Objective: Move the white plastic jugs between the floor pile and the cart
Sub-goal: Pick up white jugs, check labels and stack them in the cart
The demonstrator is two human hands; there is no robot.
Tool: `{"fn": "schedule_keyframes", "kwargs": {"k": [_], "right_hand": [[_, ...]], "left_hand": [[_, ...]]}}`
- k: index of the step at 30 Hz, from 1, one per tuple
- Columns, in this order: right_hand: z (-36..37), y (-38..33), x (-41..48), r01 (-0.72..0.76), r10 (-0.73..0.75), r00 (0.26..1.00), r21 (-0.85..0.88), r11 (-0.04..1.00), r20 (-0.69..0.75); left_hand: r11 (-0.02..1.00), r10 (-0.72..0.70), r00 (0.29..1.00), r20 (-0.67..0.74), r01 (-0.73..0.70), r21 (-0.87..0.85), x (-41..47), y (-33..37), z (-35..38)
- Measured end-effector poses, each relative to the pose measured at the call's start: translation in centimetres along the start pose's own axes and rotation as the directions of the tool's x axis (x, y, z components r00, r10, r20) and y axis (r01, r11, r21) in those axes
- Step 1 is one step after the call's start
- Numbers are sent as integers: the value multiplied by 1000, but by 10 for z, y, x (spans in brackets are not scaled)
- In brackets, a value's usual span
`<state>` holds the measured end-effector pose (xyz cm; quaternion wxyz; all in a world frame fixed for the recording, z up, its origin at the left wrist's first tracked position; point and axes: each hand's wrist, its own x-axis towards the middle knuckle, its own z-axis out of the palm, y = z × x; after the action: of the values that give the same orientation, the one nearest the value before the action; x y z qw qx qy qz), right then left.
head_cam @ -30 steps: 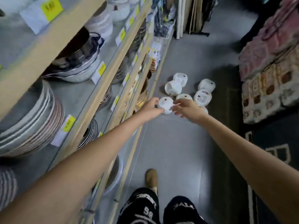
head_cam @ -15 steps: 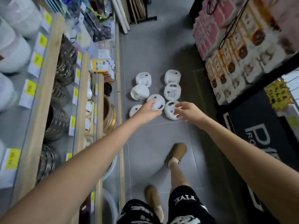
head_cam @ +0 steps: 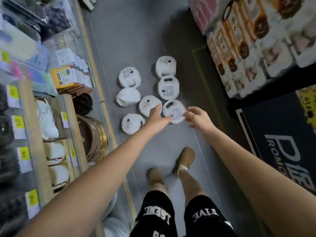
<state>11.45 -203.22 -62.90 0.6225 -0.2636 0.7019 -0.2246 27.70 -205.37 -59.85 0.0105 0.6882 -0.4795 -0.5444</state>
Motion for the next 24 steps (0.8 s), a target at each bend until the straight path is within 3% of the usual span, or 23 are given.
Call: {"fn": "schedule_keyframes", "kwargs": {"k": [4, 8, 17, 24], "right_hand": [[10, 12, 53, -56, 57, 998, 58, 997, -14], [21, 44, 115, -119, 125, 991, 100, 988, -54], [50, 162, 278, -282, 325, 936, 267, 922, -135], [67, 259, 408, -241, 315, 922, 302, 922, -225]], "left_hand": [[995, 20, 1000, -14, -19, 95, 63, 0, 3], [992, -39, 998, 59, 32, 120, 144, -20, 17], [974, -110, 982, 156, 75, 213, 341, -100, 84], [974, -100, 987, 126, 71, 214, 469, -168, 146]]}}
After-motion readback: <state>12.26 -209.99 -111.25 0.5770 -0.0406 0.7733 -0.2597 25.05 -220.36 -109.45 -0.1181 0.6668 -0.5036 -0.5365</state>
